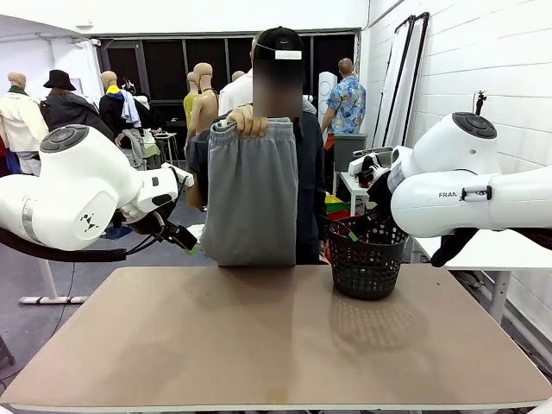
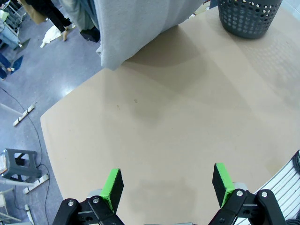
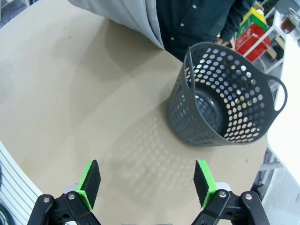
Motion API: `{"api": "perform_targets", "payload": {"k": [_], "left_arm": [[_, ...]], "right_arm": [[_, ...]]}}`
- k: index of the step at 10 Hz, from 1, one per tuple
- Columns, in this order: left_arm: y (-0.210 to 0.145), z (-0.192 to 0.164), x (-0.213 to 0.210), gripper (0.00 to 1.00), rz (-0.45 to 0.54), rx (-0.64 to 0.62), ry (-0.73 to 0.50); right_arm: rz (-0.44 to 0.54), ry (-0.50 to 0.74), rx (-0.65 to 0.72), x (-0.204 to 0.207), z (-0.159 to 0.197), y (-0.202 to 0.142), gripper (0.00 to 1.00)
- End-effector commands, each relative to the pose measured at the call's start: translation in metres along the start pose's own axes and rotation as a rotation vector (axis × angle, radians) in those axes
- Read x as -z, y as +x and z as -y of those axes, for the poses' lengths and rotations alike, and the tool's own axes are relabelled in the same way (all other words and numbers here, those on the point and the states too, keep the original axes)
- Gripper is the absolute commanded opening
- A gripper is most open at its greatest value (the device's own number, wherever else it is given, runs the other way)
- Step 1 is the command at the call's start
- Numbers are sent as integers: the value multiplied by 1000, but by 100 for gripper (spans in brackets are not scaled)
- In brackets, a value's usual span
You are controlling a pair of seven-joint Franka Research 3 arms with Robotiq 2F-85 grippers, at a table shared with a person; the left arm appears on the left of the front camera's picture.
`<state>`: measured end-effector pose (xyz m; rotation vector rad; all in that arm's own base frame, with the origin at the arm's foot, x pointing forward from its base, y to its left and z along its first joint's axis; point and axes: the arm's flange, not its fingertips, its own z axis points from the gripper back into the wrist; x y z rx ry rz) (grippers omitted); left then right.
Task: Fold the training pants.
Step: Grab both ends of the Training pants handed by a person.
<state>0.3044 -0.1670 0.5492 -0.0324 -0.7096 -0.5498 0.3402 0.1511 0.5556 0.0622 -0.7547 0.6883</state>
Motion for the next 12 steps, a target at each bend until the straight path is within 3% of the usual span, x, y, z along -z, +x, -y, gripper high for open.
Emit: {"api": "perform_targets", "payload": {"k": [1, 12], "left_arm": [[0, -1, 0, 100, 0, 7, -3], [0, -1, 0, 100, 0, 7, -3]], "right_arm": [[1, 2, 0, 0, 0, 0, 100], [1, 2, 0, 0, 0, 0, 100]]}}
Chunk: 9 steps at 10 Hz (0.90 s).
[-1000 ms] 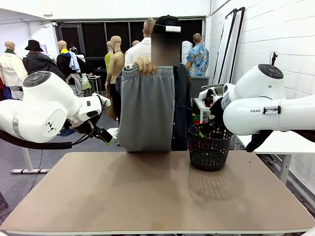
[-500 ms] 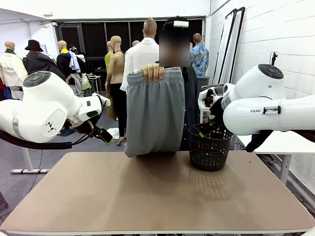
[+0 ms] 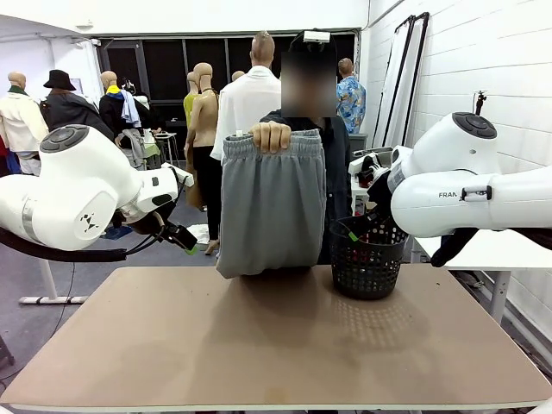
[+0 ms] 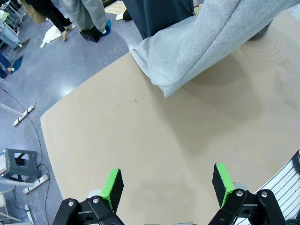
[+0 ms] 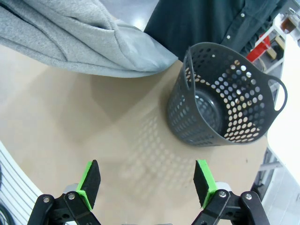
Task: Fold the training pants.
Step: Grab both ends of the Training pants handed by a person.
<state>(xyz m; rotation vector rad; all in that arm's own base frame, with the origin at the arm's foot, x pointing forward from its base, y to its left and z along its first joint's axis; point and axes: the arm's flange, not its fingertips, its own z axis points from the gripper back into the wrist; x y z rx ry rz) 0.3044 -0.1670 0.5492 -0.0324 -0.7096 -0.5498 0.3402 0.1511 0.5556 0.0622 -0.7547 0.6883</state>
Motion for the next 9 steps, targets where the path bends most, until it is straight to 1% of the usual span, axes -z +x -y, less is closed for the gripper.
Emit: {"api": "perform_targets", "payload": {"k": [1, 5, 6, 7, 9], "left_arm": [[0, -1, 0, 100, 0, 7, -3], [0, 0, 0, 100, 0, 0, 0], [1, -1, -1, 100, 5, 33, -8], [3, -5, -3, 100, 26, 99, -25], [5, -15, -7, 100, 23, 230, -83]], "right_arm": [[1, 2, 0, 0, 0, 0, 100], [0, 0, 0, 0, 0, 0, 100], [11, 15, -36, 1, 1, 0, 100], [34, 33, -79, 4, 4, -1, 100], [67, 63, -165, 9, 10, -2, 100]]}}
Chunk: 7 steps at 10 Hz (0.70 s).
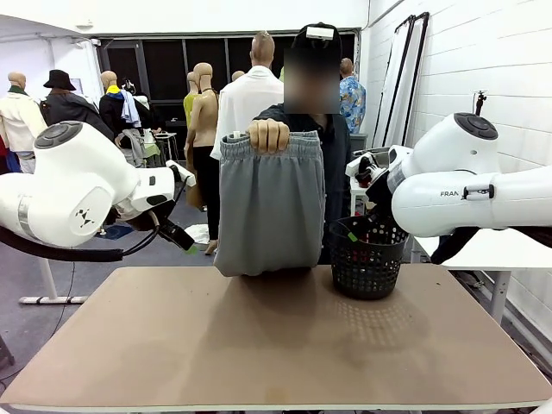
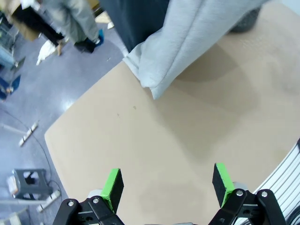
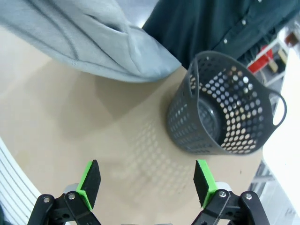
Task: Fold the training pants.
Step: Grab both ends of the Training pants handed by a person.
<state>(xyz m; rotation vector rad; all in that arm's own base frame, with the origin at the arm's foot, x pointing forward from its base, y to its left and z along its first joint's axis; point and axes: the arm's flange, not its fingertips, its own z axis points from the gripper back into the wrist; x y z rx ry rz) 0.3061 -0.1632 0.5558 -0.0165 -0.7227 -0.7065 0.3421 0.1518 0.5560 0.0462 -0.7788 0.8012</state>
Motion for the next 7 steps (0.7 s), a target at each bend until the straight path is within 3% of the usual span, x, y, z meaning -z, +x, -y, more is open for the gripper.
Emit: {"api": "perform_targets", "payload": {"k": [1, 3, 6, 7], "left_arm": [[2, -13, -4, 100, -5, 131, -68], [8, -16, -10, 100, -23, 290, -123], [16, -21, -21, 100, -77, 437, -130], [22, -23, -25, 100, -100, 288, -10]], "right_arm": [[86, 68, -83, 7, 12, -3, 100], [143, 93, -207, 3, 16, 5, 100], [91, 127, -388, 1, 10, 12, 100], [55, 59, -386, -2, 7, 12, 100]]}}
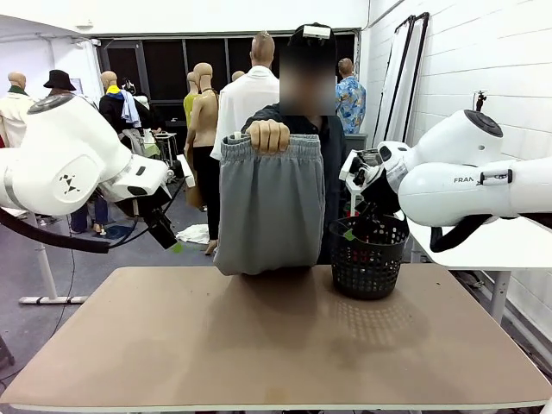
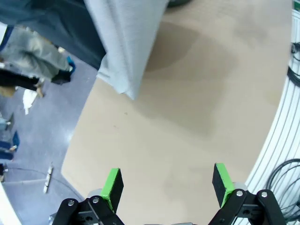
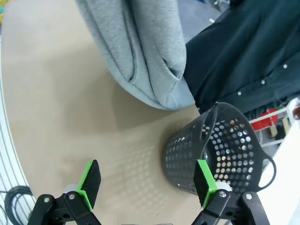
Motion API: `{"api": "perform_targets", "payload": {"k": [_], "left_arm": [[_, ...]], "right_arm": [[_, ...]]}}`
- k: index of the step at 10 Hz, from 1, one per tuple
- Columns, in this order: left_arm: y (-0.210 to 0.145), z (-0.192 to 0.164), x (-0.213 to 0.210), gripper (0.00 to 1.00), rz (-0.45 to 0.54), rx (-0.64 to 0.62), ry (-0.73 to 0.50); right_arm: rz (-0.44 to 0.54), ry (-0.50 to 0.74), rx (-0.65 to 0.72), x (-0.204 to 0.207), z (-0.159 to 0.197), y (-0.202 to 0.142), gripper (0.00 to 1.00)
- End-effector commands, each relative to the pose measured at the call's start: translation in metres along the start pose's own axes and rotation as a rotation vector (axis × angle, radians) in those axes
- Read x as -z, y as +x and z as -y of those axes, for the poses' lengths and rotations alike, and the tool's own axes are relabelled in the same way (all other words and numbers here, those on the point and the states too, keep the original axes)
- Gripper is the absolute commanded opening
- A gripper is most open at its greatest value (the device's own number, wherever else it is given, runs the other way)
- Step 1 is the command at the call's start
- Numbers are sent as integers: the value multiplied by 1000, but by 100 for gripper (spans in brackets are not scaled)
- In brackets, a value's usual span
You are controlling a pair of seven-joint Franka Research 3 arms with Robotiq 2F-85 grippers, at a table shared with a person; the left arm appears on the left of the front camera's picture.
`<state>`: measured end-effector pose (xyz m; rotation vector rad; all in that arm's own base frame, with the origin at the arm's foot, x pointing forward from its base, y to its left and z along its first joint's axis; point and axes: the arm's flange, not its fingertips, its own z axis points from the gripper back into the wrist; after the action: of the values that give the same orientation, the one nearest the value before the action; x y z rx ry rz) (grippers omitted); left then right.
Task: Fold the training pants.
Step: Grab both ends of the Training pants handed by a person.
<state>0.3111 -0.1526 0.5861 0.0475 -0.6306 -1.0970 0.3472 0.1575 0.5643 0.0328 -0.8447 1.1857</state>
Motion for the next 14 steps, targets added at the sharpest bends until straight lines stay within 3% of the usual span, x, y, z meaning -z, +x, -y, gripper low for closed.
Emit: {"api": "perform_targets", "payload": {"k": [1, 6, 12, 14], "left_arm": [[-2, 6, 6, 100, 11, 15, -26], [0, -8, 10, 100, 26, 49, -2], [-8, -44, 41, 100, 308, 150, -50], [-9, -52, 51, 100, 401, 199, -160]], "right_arm": [[15, -2, 32, 0, 1, -1, 100], [22, 25, -21, 4, 6, 3, 100], [204, 137, -130, 30, 34, 1, 100], [308, 195, -145, 27, 39, -3, 100]]}}
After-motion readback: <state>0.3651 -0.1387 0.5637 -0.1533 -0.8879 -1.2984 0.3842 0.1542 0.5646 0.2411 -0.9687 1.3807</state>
